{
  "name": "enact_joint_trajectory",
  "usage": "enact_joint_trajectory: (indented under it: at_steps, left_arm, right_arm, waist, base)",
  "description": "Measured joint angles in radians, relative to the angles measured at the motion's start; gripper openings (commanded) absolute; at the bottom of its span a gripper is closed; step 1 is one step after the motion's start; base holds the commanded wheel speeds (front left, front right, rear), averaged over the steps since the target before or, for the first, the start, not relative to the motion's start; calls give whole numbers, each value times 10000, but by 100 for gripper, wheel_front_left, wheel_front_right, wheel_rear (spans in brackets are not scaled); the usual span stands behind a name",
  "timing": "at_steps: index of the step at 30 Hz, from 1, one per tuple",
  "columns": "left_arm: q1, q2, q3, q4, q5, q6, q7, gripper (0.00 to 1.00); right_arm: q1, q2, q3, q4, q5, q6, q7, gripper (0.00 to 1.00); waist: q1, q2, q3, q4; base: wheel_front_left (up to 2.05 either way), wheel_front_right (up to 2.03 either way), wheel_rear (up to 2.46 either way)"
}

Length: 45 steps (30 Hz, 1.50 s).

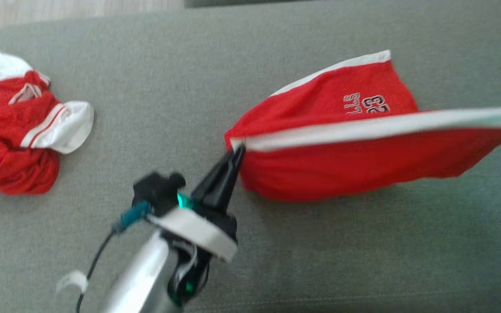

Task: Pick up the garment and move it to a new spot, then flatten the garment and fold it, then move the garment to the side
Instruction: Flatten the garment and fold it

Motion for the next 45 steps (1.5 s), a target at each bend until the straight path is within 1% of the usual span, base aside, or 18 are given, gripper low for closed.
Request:
enact_joint_trajectory:
  at_steps: [3,5,9,12,17,22,24,27,30,31,32,33,34,40,43,45]
  left_arm:
    - [-897,-128,73,635,-113,25,29,0]
    - [-1349,-199,127,1066,-136,209,92,0]
    - [-2105,-259,196,1745,-155,562,219,0]
    - [-2592,-311,134,2111,-192,732,318,0]
    - [-3397,-403,-8,2732,-165,1131,242,0]
    - [-4032,-424,-253,3425,-90,1421,109,0]
    - [-4164,-437,-364,3622,-115,1419,111,0]
    - [-4372,-447,-652,3921,-347,1411,201,0]
    - [-4575,-454,-888,4207,-520,1415,203,0]
    - [-4723,-466,-1016,4339,-619,1421,199,0]
    - [-4723,-466,-1016,4339,-619,1421,199,36]
    - [-4801,-468,-1085,4420,-675,1423,199,91]
    - [-4880,-466,-1151,4483,-736,1432,199,100]
    - [-5047,-468,-1396,4899,-876,1695,-33,100]
    - [-5000,-470,-1442,4911,-738,1919,-251,100]
    - [-4837,-439,-1406,4671,-493,2186,-330,100]
  right_arm:
    - [-1241,-385,364,681,-244,0,150,0]
    - [-2089,-598,779,1112,-247,0,313,0]
    - [-3778,-1158,1906,2132,-372,0,688,0]
    - [-5094,-1524,3028,3041,-523,0,968,0]
    - [-7007,-1609,4696,4813,-314,0,1170,0]
    - [-8094,-1603,6063,6247,109,2,1043,0]
    - [-8373,-1592,6523,6671,566,2,1014,0]
    - [-8778,-1590,7135,7338,788,0,773,0]
    - [-9196,-1582,7620,7894,945,0,416,0]
    - [-9464,-1534,7854,8220,1114,0,81,0]
    - [-9464,-1534,7854,8220,1114,0,81,44]
    - [-9580,-1498,7931,8372,1208,0,-84,100]
    - [-9700,-1469,8061,8487,1267,0,-263,100]
    - [-9924,-1114,8477,8884,2038,0,-1365,100]
    - [-9863,-1108,8623,8989,2385,0,-1770,100]
    - [-9700,-1089,8642,8957,2727,0,-1908,100]
  waist:
    - [0,0,395,118]
    - [0,0,645,186]
    - [0,0,1085,313]
    - [0,0,1353,389]
    - [0,0,1670,534]
    - [0,0,1894,756]
    - [0,0,1975,847]
    - [0,0,2087,971]
    - [0,0,2202,1065]
    - [0,0,2274,1113]
    - [0,0,2274,1113]
    - [0,0,2301,1130]
    - [0,0,2325,1139]
    - [0,-1,2230,1049]
    - [0,0,2001,959]
    - [1,0,1809,878]
  base:
    - [0,0,0]
    - [0,0,0]
    - [0,0,0]
    - [0,0,0]
    - [0,0,0]
    - [0,0,0]
    - [0,0,0]
    - [0,0,0]
    - [0,0,0]
    - [0,0,0]
    - [0,0,0]
    - [0,0,0]
    - [0,0,0]
    - [0,0,0]
    - [0,0,0]
    - [0,0,0]
